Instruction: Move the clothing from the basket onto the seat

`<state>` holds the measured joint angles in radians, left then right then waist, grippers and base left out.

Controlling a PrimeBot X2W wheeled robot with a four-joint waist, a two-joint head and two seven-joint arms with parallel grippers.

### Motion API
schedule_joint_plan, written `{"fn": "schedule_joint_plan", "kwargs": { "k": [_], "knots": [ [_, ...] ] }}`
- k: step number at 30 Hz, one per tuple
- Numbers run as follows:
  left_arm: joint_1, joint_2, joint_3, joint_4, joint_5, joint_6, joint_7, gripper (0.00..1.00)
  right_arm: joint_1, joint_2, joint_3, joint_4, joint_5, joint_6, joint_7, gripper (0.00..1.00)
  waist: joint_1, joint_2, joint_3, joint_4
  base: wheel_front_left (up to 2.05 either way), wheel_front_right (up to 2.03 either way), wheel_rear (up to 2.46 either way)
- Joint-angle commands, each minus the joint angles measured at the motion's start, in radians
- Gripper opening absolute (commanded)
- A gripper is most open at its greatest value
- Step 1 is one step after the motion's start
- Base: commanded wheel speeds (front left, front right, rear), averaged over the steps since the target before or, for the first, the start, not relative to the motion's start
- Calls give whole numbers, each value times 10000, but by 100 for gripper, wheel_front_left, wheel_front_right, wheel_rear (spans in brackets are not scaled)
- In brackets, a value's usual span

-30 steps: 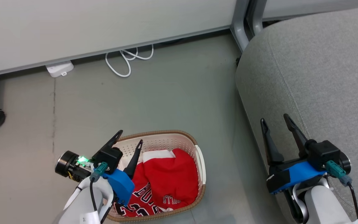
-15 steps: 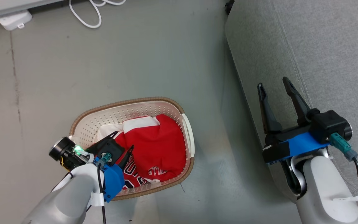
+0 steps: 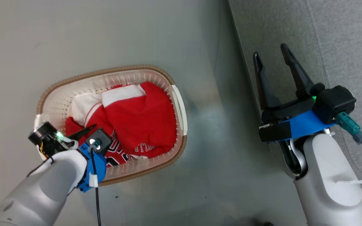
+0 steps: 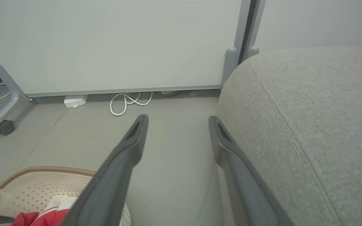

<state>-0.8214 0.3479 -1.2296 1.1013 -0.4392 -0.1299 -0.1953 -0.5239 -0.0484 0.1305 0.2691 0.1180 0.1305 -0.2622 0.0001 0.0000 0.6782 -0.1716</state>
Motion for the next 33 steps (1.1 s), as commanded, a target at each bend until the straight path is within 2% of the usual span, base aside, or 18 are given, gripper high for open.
{"fn": "schedule_joint_plan", "kwargs": {
  "k": [1, 8, 15, 23, 24, 25, 26, 33],
  "knots": [
    [-300, 140, -140, 40, -100, -9, 71, 100, -242, -35, 42, -102, 97, 4, -42, 100, -1, 0, 514, -163, 0, 0, 0],
    [-870, 461, -460, 116, -389, -9, 508, 100, -578, -35, 119, -344, 206, 4, -42, 100, -1, 0, 1396, -257, 0, 0, 0],
    [-1197, 722, -528, 88, -221, -9, 1223, 100, -860, -37, 276, -565, 425, 4, -42, 100, -1, 0, 2038, -397, 0, 0, 0],
    [-1265, 752, -533, 161, -210, -9, 2340, 100, -1036, -36, 305, -796, 561, 4, -42, 100, -1, 0, 2411, -498, 0, 0, 0],
    [-1269, 756, -534, 93, -114, -9, 2422, 44, -1030, -36, 291, -806, 579, 4, -42, 100, -1, 0, 2434, -502, 0, 0, 0],
    [-1332, 764, -531, 16, 5, -9, 2406, 6, -1022, -36, 278, -815, 590, 4, -42, 100, -1, 0, 2457, -500, 0, 0, 0],
    [-1374, 771, -531, -12, -8, -9, 2408, 0, -1017, -36, 257, -821, 590, 4, -42, 100, -1, 0, 2477, -494, 0, 0, 0],
    [-1356, 759, -532, -152, 6, -9, 2525, 0, -1020, -36, 237, -748, 592, 4, -42, 100, -1, 0, 2434, -474, 0, 0, 0]
  ]
}}
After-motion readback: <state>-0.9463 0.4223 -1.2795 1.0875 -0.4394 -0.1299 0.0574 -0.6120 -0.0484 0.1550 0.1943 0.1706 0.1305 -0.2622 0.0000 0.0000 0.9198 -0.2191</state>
